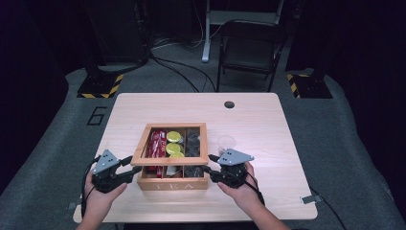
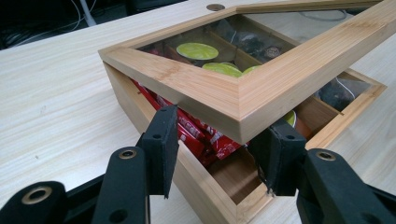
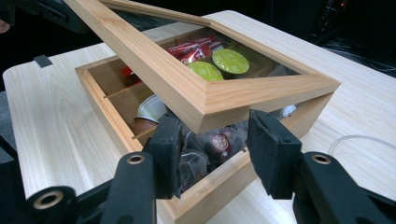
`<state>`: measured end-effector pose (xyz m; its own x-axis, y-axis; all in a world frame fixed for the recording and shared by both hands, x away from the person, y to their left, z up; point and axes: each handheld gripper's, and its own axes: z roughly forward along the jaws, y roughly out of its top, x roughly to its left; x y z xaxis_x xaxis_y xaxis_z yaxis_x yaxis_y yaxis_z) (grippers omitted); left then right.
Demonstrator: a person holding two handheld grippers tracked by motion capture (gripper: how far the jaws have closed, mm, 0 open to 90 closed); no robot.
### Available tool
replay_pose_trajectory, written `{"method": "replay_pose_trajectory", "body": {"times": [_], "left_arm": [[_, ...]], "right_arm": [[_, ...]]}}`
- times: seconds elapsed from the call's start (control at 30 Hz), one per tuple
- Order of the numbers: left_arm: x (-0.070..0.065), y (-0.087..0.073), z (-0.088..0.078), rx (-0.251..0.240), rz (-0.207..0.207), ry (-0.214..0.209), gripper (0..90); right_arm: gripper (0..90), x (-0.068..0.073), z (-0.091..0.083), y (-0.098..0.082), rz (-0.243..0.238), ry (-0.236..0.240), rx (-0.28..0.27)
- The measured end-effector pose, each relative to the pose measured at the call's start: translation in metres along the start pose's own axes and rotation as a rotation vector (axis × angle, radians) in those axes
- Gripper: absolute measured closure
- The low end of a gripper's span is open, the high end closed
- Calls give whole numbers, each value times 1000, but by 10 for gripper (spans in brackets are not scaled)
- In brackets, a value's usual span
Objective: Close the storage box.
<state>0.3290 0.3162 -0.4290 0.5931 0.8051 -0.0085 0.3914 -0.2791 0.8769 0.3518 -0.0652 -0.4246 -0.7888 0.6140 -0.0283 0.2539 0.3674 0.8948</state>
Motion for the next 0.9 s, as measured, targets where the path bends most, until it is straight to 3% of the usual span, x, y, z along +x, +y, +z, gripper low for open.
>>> {"method": "replay_pose_trajectory", "body": {"times": [0.43,0.9], "left_arm": [[-2,-16,7,-7,-6,-33,541],[-1,-26,11,69,-29,-46,520]], "right_arm": [[587,3,1,-12,-12,18,32],[564,4,8,-23,-1,34,79]]}}
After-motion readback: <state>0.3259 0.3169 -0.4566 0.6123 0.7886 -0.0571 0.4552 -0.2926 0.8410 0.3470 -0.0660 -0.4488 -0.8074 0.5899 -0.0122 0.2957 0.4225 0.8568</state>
